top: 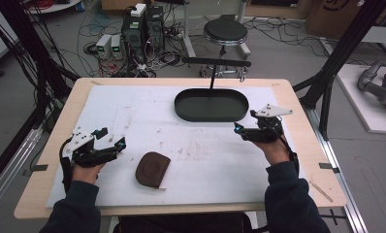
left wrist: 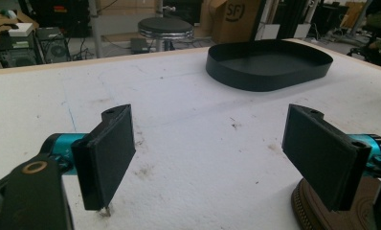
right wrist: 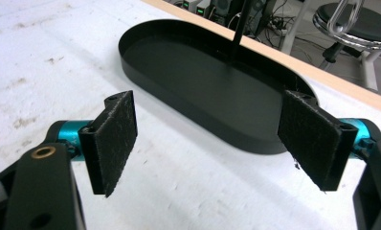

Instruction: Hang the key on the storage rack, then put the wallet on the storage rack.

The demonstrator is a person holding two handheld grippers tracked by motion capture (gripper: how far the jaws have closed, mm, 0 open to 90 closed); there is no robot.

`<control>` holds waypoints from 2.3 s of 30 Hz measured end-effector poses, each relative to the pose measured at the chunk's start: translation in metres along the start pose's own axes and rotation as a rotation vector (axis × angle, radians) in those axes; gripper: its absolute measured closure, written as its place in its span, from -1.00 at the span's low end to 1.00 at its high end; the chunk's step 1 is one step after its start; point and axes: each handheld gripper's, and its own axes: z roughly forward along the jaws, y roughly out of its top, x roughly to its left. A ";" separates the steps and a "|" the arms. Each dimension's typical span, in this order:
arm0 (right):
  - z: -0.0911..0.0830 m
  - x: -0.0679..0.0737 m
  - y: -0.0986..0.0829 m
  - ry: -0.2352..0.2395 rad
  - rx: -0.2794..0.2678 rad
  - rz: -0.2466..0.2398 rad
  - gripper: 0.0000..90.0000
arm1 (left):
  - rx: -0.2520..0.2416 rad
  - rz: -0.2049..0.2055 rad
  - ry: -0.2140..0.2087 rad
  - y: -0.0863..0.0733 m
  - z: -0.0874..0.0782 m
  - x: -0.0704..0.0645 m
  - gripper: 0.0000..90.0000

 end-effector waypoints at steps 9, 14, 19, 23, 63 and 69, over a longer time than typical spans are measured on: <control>0.001 0.006 -0.007 0.010 -0.026 -0.012 -0.49 | 0.007 0.002 -0.008 -0.003 -0.004 0.001 -0.58; 0.002 0.011 -0.008 0.018 -0.011 -0.022 -0.48 | 0.014 0.003 -0.030 -0.003 -0.003 -0.002 -0.58; 0.005 0.017 -0.008 0.024 -0.003 -0.050 -0.48 | 0.044 0.006 -0.111 -0.004 0.001 -0.007 -0.58; 0.005 0.021 -0.008 0.033 -0.002 -0.074 -0.47 | 0.054 -0.002 -0.200 -0.004 0.006 -0.016 -0.58; 0.003 0.024 -0.008 0.042 -0.023 -0.078 -0.45 | 0.363 0.032 -0.273 -0.019 0.052 -0.057 -0.36; 0.003 0.023 -0.009 0.037 -0.026 -0.077 -0.45 | 0.338 0.040 -0.192 -0.017 0.060 -0.066 -0.36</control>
